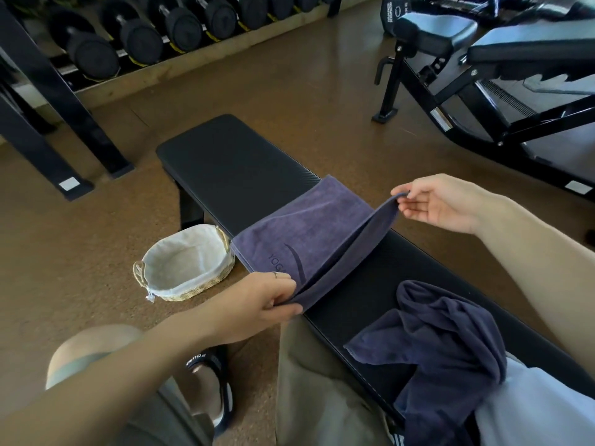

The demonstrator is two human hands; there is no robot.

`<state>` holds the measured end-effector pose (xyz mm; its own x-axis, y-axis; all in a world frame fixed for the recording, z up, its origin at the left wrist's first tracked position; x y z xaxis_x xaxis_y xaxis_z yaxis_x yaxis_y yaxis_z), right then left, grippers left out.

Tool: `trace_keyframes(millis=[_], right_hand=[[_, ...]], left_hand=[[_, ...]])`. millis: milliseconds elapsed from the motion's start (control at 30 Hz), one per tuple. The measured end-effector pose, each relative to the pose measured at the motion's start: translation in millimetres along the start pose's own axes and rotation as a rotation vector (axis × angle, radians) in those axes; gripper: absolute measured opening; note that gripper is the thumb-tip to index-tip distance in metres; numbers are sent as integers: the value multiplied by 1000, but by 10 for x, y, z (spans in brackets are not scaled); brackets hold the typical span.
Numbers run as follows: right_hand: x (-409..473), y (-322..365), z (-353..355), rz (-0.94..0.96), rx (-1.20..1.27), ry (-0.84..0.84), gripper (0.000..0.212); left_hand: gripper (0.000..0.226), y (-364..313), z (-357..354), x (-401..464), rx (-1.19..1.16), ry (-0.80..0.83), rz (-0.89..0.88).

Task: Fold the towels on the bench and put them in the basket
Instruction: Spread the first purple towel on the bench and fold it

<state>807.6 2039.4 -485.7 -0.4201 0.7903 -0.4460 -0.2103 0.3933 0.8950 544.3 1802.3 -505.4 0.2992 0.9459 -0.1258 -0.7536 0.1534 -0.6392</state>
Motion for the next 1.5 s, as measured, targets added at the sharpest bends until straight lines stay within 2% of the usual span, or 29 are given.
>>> trace_keyframes(millis=[100,233,300,367,433,467,500,567,633,667,700,767,833,867,967,1167,1367,1500], right_hand=[[85,34,-112,-9,-149,37,33],[82,-42,-67,-98,-337,114,22],[36,-99,55,-135,-461,62,24],[-33,-181,169,-158,-621,26,15],[-116,-299,219,-202,-798,78,10],[-160,-355,220,-236,-882,119,11],[-191,-405,214,-262,-965,146,12],[-214,-438,146,-208,-1181,123,7],[-274,-393,-100,8,-1495,-42,10],[-358,-387,-325,167,-1574,-133,14],[-478,-420,-606,336,-1543,-171,15],[-801,-591,-1241,529,-1366,-53,20],[-1076,-868,-1753,619,-1346,100,31],[-1174,-1006,-1923,678,-1399,123,35],[-1269,-1352,-2112,662,-1567,128,45],[-1332,-1513,-2068,769,-1562,33,25],[-1366,-1566,-2060,841,-1613,37,25],[-1381,-1575,-2067,836,-1621,58,27]], left_hand=[[45,33,-17,-71,54,-15,-21],[36,54,-218,-172,237,42,-72],[30,-7,-320,-210,315,24,-140],[29,-86,-411,-200,395,94,-154],[41,-52,-410,-144,455,210,-17],[44,7,-353,-101,442,212,82],[44,87,-260,-44,378,151,191],[35,324,-1,74,180,-82,442],[33,668,222,130,15,-272,715],[43,876,285,140,-91,-324,829],[57,1028,315,144,-225,-357,914],[72,1220,288,159,-533,-408,996],[55,1249,229,211,-817,-474,994],[43,1244,211,244,-892,-501,973],[23,1225,228,275,-854,-528,939],[13,1327,275,261,-841,-529,968],[14,1386,338,256,-793,-600,959],[12,1378,344,276,-721,-580,922]])
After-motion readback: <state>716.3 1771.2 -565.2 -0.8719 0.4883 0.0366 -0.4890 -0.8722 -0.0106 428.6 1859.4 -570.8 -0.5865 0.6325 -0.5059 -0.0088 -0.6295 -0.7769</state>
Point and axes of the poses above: each hand's wrist, its own x-axis towards the middle knuckle, its own z-axis out of the back of the hand, y = z × x, the point moved 4 cm from there along x, towards the middle knuckle, and after that the axes turned 5 degrees about z, right-handed, at the moved point
